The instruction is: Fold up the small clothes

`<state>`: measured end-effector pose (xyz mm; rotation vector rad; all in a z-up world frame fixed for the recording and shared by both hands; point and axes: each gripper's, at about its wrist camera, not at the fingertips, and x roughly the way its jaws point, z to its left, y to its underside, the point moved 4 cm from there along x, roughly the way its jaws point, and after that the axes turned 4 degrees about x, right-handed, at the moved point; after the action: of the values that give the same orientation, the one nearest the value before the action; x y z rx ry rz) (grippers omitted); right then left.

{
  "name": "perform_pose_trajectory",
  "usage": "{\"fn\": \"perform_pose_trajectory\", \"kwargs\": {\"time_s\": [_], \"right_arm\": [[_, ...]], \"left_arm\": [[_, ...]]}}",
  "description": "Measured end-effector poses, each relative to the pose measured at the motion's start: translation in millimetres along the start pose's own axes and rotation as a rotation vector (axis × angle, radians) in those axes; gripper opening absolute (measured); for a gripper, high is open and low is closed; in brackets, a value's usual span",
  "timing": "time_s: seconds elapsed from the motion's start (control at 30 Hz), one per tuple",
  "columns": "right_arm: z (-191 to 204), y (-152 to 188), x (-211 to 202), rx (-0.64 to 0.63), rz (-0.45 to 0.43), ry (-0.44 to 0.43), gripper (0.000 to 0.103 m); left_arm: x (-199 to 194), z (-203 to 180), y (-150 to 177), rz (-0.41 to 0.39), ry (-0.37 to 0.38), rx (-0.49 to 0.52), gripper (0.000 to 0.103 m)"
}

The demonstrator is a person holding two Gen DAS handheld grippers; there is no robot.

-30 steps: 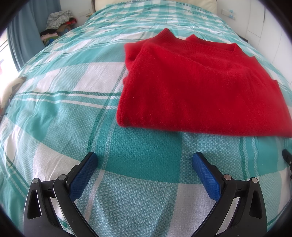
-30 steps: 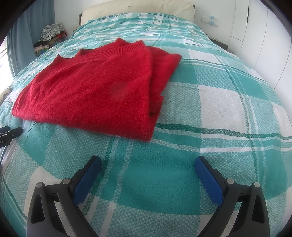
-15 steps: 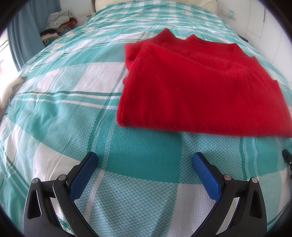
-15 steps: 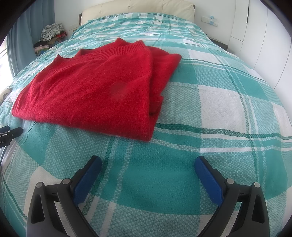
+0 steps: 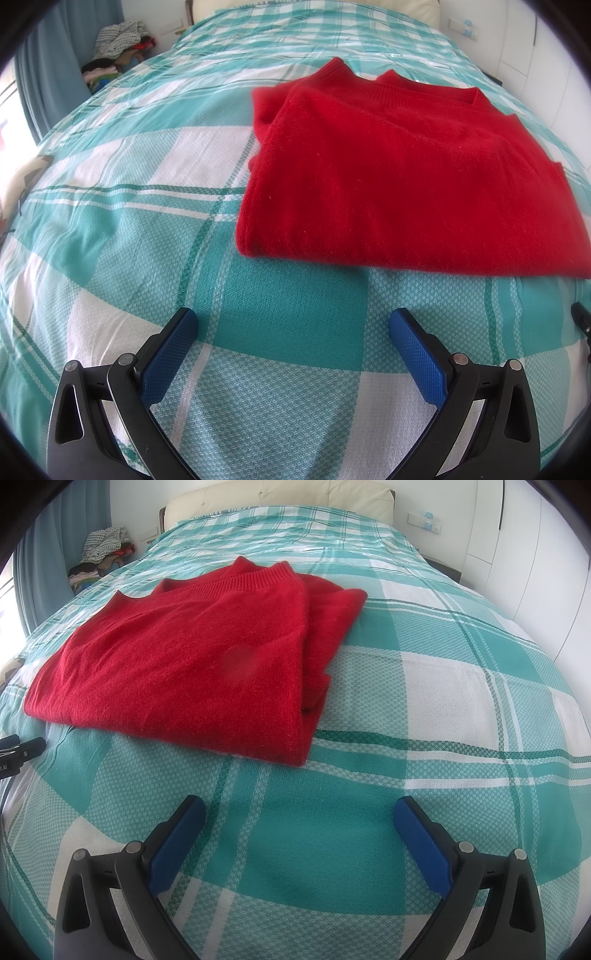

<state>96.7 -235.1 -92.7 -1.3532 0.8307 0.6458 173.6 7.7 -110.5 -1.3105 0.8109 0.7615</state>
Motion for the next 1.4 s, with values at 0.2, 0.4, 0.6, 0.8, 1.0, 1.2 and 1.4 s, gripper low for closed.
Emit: {"fn": "perform_pose_trajectory", "kwargs": {"time_s": [0.2, 0.4, 0.6, 0.8, 1.0, 1.2, 1.4], "right_arm": [[0, 0, 0, 0.000, 0.000, 0.000, 0.101], [0, 0, 0, 0.000, 0.000, 0.000, 0.101], [0, 0, 0, 0.001, 0.000, 0.001, 0.101], [0, 0, 0, 0.001, 0.000, 0.001, 0.101], [0, 0, 1, 0.001, 0.000, 0.001, 0.101], [0, 0, 1, 0.001, -0.001, 0.001, 0.101], [0, -1, 1, 0.001, -0.001, 0.002, 0.101]], "left_arm": [[0, 0, 0, 0.000, 0.000, 0.000, 0.103], [0, 0, 0, 0.001, -0.001, 0.000, 0.103], [2, 1, 0, 0.009, 0.002, -0.004, 0.103], [4, 5, -2, 0.020, 0.024, -0.017, 0.103], [6, 11, -3, 0.024, 0.032, -0.019, 0.103], [7, 11, -2, 0.023, 0.031, -0.018, 0.103], [6, 9, -2, 0.021, 0.030, -0.016, 0.103]]}}
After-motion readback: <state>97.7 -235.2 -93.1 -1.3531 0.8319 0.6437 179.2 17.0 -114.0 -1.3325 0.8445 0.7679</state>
